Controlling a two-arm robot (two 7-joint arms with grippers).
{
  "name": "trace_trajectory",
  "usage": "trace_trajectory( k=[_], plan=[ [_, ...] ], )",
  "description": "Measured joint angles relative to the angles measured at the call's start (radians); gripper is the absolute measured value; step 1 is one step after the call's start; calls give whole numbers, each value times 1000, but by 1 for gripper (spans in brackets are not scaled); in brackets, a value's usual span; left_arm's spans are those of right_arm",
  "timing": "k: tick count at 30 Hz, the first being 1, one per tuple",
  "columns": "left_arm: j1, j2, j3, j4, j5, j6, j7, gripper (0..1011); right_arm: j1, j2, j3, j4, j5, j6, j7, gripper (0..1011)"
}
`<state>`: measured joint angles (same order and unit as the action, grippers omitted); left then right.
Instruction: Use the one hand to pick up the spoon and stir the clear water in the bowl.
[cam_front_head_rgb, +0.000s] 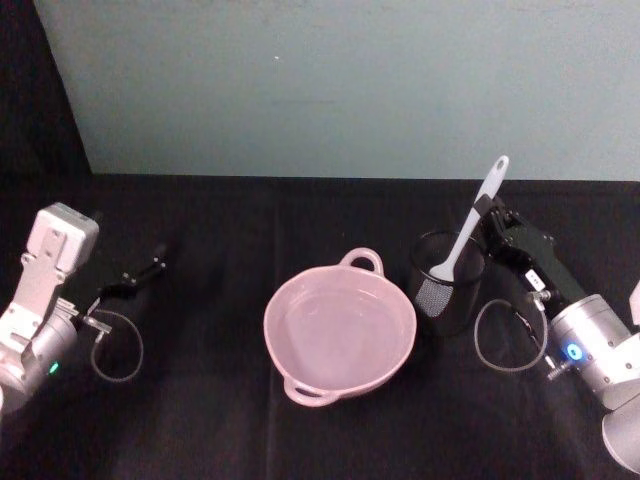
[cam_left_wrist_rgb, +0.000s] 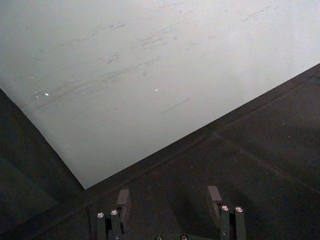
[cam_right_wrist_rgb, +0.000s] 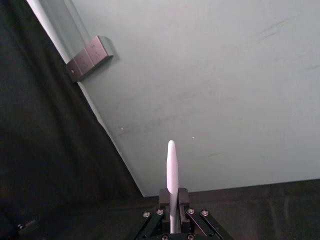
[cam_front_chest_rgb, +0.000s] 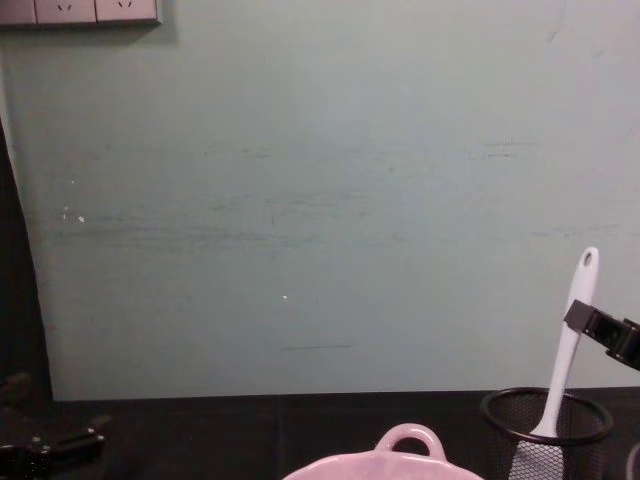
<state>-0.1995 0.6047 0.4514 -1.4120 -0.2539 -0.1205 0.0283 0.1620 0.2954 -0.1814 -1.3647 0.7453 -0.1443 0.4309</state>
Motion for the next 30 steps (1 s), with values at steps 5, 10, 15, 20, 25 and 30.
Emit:
trace_trajectory(
  k=[5,10,15,20,25,30],
  plan=[
    [0,0,0,0,0,0,0,1005,-7,2,0,-6,4,13,-11,108],
    [0,0,0,0,0,0,0,1005,-16,3,0,-9,10,15,-14,108],
    [0,0,0,0,0,0,0,1005,-29,4,2,-20,11,15,-22,108],
    [0,0,0,0,0,0,0,1005,-45,7,7,-39,4,8,-38,107],
    [0,0,0,0,0,0,0,1005,-56,9,13,-53,-1,3,-44,107],
    [0,0,0,0,0,0,0,1005,-63,10,18,-62,-4,1,-44,108]
  ],
)
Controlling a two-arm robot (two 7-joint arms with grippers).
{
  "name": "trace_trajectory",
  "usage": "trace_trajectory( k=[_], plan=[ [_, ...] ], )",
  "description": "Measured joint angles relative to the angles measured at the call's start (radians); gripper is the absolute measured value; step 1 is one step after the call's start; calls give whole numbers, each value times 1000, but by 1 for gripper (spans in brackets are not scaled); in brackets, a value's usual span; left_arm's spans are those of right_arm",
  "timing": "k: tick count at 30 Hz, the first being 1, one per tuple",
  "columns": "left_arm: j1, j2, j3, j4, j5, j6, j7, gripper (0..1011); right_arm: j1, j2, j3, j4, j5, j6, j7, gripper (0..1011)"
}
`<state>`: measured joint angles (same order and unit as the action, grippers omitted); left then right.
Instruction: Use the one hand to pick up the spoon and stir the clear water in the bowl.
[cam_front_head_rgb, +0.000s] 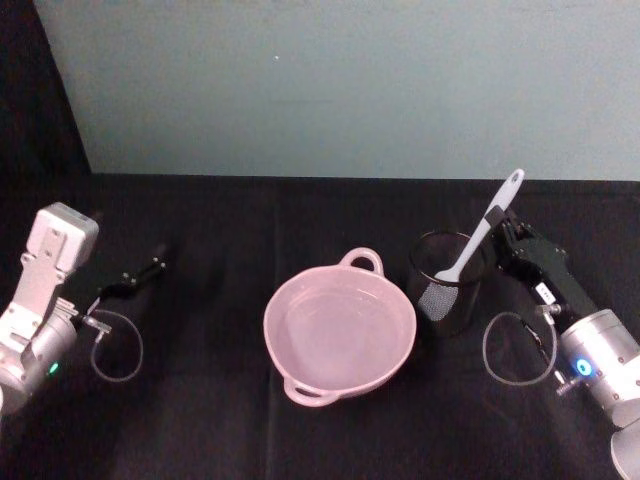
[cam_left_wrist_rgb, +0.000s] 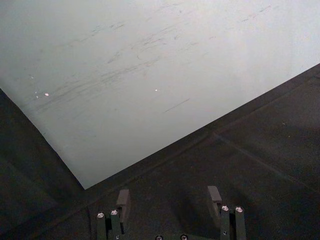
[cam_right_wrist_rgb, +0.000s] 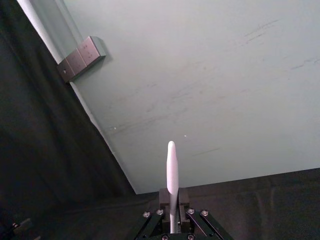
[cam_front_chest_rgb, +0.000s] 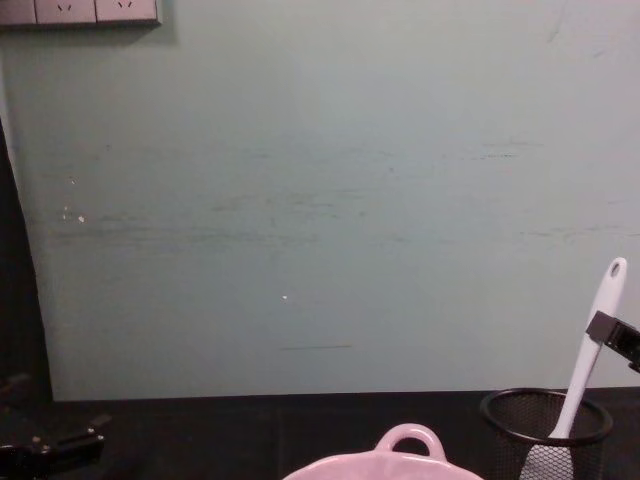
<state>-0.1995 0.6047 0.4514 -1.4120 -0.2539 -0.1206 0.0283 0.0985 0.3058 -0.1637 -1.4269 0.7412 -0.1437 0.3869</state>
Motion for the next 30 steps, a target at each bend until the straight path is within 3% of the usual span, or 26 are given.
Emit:
trace_trajectory(
  k=[21,25,30],
  plan=[
    [0,0,0,0,0,0,0,1005,-10,-2,4,-1,0,-7,6,108],
    [0,0,0,0,0,0,0,1005,-9,-2,4,-1,0,-7,7,170],
    [0,0,0,0,0,0,0,1005,-9,-2,4,0,0,-7,7,330]
  ],
)
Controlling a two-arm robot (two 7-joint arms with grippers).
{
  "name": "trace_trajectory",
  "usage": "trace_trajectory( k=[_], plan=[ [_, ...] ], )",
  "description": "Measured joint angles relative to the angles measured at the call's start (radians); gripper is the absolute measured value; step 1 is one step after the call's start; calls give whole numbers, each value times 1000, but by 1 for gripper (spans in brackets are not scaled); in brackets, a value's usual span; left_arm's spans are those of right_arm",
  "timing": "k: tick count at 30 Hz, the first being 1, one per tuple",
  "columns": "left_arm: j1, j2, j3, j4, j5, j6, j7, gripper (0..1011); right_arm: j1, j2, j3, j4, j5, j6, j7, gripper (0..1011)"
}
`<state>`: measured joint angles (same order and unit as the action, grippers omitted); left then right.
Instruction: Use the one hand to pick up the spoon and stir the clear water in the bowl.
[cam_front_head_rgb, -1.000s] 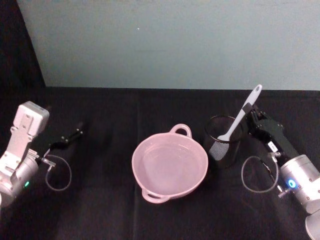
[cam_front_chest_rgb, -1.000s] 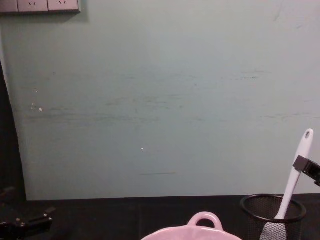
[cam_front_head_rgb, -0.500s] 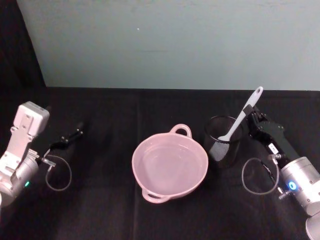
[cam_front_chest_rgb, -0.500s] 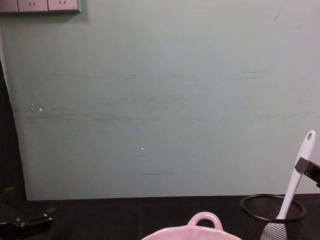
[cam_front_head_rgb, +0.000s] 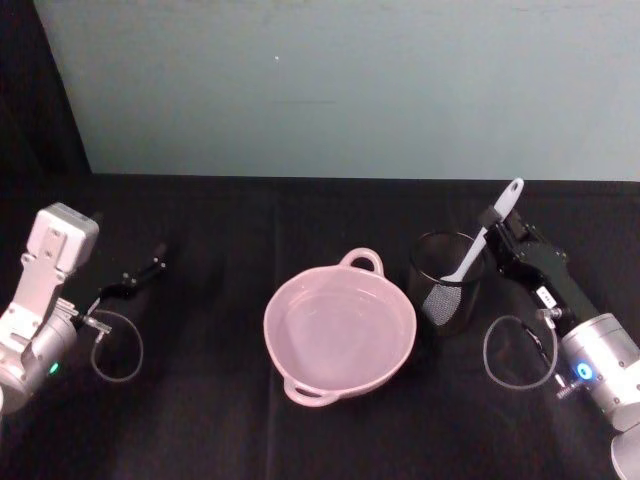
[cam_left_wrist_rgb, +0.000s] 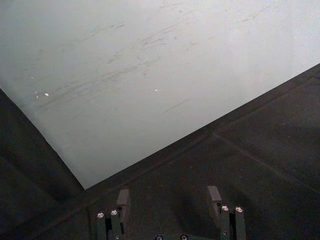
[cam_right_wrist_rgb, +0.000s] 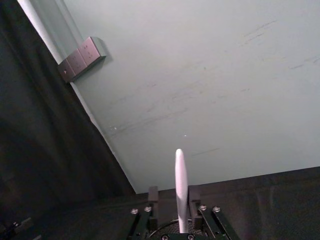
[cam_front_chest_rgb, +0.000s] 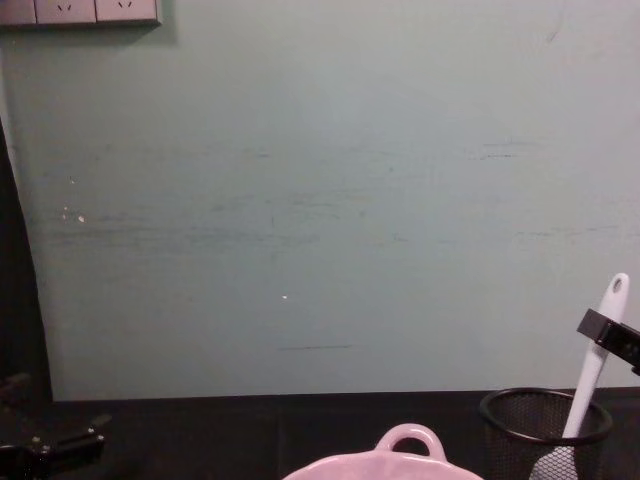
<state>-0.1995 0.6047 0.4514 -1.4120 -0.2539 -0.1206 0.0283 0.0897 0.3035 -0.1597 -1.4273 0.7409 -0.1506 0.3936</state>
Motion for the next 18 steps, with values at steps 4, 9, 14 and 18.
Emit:
trace_trajectory(
  k=[4,9,14,18],
  plan=[
    [0,0,0,0,0,0,0,1005,0,0,0,0,0,0,0,447],
    [0,0,0,0,0,0,0,1005,1,0,0,0,-1,1,0,633],
    [0,0,0,0,0,0,0,1005,1,0,0,0,-1,1,0,762],
    [0,0,0,0,0,0,0,1005,1,0,0,0,-1,1,0,879]
  ],
)
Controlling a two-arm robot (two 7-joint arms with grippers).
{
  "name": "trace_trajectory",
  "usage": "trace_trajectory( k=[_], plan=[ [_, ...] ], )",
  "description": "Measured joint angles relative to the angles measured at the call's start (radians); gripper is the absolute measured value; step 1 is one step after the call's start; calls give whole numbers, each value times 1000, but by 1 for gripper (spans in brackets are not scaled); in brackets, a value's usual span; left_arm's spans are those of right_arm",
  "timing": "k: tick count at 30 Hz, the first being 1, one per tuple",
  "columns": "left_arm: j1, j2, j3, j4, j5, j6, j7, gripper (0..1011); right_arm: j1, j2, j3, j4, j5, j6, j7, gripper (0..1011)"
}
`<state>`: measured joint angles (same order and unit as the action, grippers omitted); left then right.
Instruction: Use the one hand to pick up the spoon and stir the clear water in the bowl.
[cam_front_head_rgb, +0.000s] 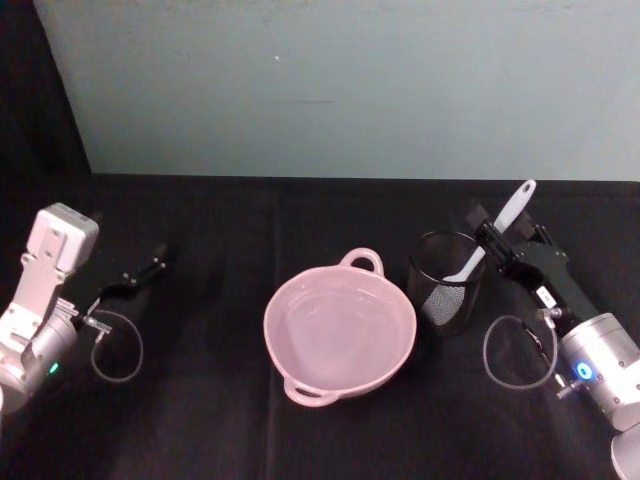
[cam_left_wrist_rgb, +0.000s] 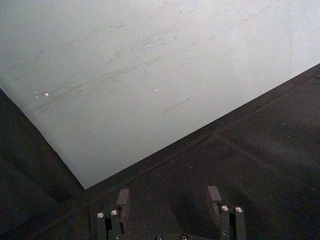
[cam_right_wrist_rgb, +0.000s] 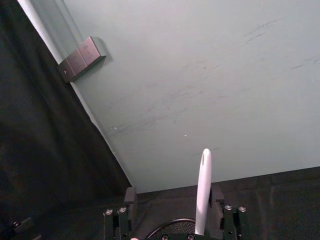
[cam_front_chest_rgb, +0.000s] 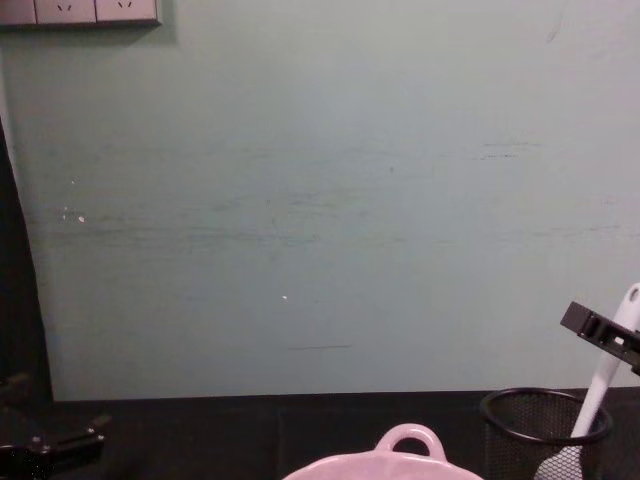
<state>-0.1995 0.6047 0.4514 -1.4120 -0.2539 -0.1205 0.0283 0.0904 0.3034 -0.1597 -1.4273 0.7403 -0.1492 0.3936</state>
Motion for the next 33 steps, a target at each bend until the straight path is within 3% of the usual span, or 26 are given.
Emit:
trace_trajectory(
  k=[4,10,13,23,33],
  plan=[
    [0,0,0,0,0,0,0,1005,0,0,0,0,0,0,0,998],
    [0,0,0,0,0,0,0,1005,0,0,0,0,0,0,0,1003],
    [0,0,0,0,0,0,0,1005,0,8,-2,-1,-21,-5,-2,1003],
    [0,0,0,0,0,0,0,1005,-22,44,-9,-54,-212,-15,-109,1003],
    [0,0,0,0,0,0,0,1005,-43,63,0,-86,-337,-2,-166,1003]
  ],
)
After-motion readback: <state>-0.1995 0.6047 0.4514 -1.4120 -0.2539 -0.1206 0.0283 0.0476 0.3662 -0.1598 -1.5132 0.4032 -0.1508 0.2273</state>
